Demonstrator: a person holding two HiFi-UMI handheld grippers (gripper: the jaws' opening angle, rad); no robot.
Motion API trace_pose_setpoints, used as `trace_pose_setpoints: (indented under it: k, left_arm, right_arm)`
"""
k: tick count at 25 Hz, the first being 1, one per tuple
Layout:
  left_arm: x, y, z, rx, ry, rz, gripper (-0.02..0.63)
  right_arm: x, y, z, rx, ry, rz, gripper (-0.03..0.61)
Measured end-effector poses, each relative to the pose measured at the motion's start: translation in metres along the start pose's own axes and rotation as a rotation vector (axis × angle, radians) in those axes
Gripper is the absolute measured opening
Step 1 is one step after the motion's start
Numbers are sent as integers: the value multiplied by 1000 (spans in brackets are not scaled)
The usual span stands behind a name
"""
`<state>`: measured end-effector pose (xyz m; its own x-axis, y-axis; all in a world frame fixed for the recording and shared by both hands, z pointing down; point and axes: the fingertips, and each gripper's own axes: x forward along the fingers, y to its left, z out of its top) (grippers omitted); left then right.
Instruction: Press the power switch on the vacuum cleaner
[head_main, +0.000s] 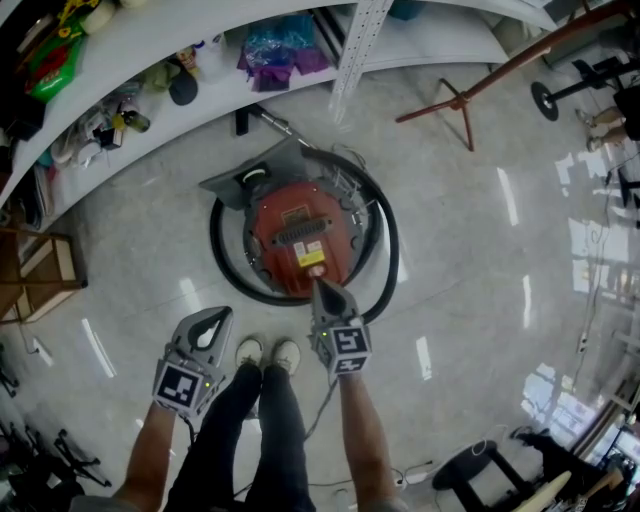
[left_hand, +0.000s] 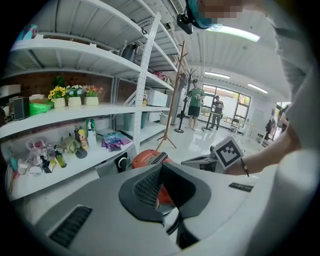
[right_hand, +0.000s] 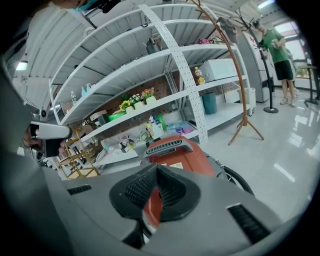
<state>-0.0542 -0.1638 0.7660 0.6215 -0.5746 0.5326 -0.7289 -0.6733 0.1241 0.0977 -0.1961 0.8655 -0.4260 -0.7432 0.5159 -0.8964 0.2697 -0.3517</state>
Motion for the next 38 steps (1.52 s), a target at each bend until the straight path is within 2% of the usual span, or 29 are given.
trace_pose_setpoints:
  k: [26,31,38]
  left_arm:
    - [1,7,-21,-60,23,14,8]
    - [2,8,-25,-64,26,10,9]
    - [4,7,-29,-75,46,6,9]
  right_arm:
    - [37,-10,-35,-19,81,-1,5]
    - [38,-9,-30,-6,42,-13,6]
    - [38,-6,-29,-58,35,-38,8]
